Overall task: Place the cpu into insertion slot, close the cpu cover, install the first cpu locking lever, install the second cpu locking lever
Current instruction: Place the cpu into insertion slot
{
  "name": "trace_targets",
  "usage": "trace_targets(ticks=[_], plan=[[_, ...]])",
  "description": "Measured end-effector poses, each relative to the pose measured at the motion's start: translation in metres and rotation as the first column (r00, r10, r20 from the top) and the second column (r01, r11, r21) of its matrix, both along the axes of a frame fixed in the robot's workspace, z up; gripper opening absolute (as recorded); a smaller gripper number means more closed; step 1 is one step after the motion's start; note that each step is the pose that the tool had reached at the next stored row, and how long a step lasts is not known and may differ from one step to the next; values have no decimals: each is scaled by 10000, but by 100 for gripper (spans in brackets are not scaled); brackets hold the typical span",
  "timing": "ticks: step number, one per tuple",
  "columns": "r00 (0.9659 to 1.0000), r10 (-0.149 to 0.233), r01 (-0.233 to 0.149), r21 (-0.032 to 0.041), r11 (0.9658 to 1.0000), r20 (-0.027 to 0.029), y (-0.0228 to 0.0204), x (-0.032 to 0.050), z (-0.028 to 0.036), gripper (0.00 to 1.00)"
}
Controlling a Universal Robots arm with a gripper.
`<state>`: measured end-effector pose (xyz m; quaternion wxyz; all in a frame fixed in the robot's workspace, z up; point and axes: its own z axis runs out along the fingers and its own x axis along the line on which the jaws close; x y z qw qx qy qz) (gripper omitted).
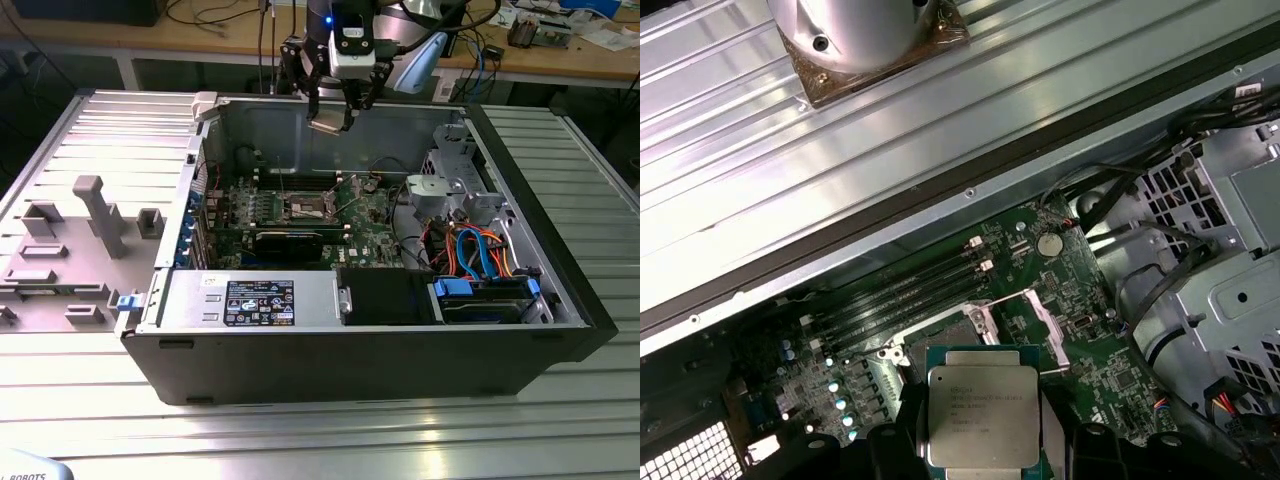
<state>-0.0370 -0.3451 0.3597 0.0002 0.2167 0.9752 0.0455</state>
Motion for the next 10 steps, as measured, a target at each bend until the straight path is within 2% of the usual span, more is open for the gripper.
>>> trace_targets(ticks=[4,6,10], plan=[[9998,-192,192,0,9998,1,0,-1,0,54],[9991,-421,421,0,9991,0,0,-1,-1,54],[9950,-1002,1002,-1,9950,0,0,-1,-2,54]])
